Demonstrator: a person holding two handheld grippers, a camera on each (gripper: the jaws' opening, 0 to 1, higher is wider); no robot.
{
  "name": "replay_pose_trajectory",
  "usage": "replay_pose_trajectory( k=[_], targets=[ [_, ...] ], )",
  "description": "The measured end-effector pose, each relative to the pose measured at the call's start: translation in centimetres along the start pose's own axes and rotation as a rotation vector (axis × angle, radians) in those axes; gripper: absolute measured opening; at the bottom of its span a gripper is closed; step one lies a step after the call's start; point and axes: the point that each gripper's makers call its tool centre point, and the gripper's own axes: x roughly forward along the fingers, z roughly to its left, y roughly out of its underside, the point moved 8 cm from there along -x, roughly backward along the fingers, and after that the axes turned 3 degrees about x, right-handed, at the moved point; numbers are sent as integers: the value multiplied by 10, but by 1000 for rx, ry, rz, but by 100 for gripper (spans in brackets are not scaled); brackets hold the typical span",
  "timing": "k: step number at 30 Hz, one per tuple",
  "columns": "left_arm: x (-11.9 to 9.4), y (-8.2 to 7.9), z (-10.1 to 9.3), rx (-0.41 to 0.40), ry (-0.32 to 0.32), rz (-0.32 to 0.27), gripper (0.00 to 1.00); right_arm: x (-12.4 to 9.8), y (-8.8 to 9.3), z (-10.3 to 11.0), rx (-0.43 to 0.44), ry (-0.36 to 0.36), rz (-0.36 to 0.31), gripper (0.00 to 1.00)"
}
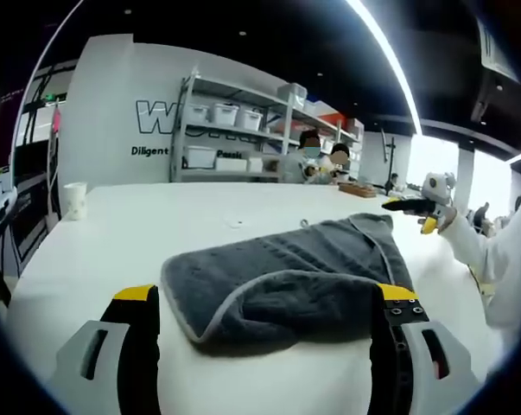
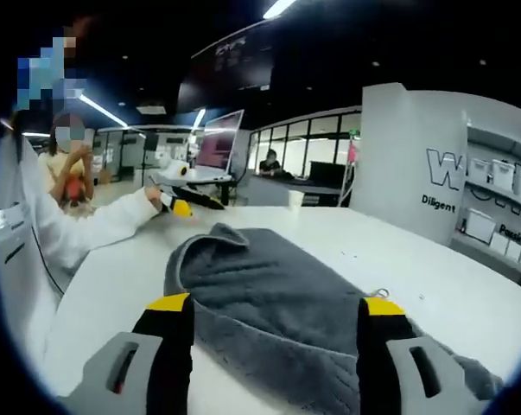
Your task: Open the folded towel by lifting each exposed corner and separating the folded layers until the towel lies flat within the target outline without major curled edges
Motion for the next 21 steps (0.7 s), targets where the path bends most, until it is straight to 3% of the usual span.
replay_pose_trajectory(
  k=[10,15,18,21],
  targets=[
    [17,7,-12,-24,45,-46,100,-32,8,-20,36,64,-65,90],
    [14,8,-19,-22,14,-85,100,-50,11,-27,70,96,-89,94],
    [12,8,-27,-33,-6,-117,100,-53,15,-28,67,108,-66,98],
    [11,8,-37,-29,-32,-144,100,-51,17,-23,83,68,-58,99]
  ],
)
